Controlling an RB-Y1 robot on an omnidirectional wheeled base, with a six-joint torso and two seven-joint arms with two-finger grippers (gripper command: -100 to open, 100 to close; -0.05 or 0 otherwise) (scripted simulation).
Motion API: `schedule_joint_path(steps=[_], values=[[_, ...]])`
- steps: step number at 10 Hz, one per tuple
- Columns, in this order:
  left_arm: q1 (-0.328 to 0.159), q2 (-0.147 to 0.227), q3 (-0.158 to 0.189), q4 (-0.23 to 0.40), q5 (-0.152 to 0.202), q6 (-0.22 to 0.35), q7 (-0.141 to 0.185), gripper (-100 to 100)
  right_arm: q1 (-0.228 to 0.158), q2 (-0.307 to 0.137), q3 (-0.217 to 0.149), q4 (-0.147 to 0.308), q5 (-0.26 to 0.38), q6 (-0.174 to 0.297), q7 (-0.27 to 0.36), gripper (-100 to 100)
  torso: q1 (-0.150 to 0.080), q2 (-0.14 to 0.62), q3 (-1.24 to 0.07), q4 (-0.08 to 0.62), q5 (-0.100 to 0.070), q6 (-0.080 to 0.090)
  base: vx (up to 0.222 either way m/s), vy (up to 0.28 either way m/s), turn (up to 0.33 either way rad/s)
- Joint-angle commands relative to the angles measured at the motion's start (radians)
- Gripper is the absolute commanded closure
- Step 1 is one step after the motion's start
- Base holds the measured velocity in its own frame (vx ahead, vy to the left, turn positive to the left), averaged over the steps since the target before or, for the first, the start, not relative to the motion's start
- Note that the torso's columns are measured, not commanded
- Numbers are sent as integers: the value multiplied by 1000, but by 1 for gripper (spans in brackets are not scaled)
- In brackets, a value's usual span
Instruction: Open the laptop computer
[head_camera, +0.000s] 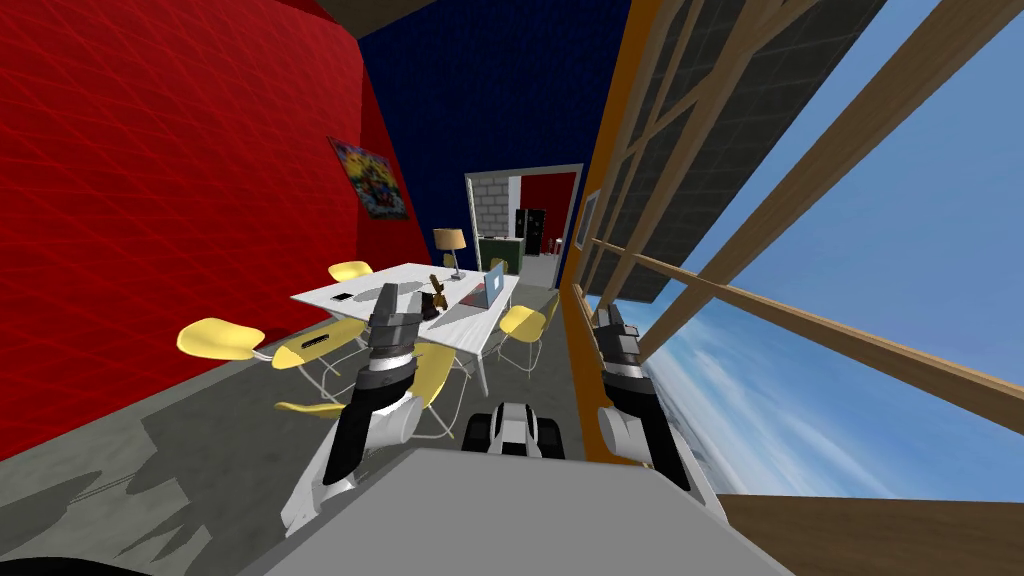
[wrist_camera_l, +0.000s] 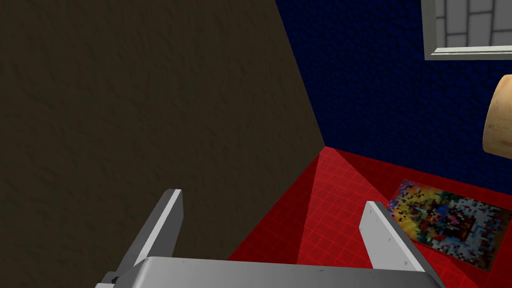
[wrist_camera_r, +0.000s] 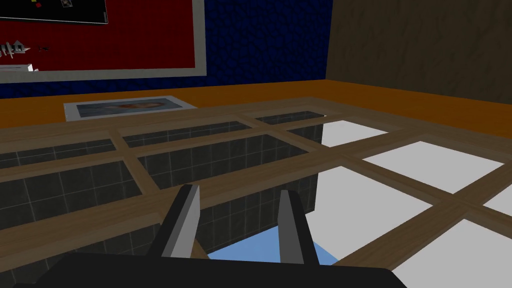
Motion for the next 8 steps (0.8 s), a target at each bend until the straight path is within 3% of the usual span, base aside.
schedule_joint_path(steps=[1, 8], values=[[-17, 45, 12, 12, -15, 51, 3, -100, 0, 0, 0, 0, 0, 0, 0, 0, 0, 0, 0, 0, 0, 0, 60, -79, -116], [-72, 143, 52, 66, -59, 207, 10, -100, 0, 0, 0, 0, 0, 0, 0, 0, 2, 1, 0, 1, 1, 0, 62, -81, -125]])
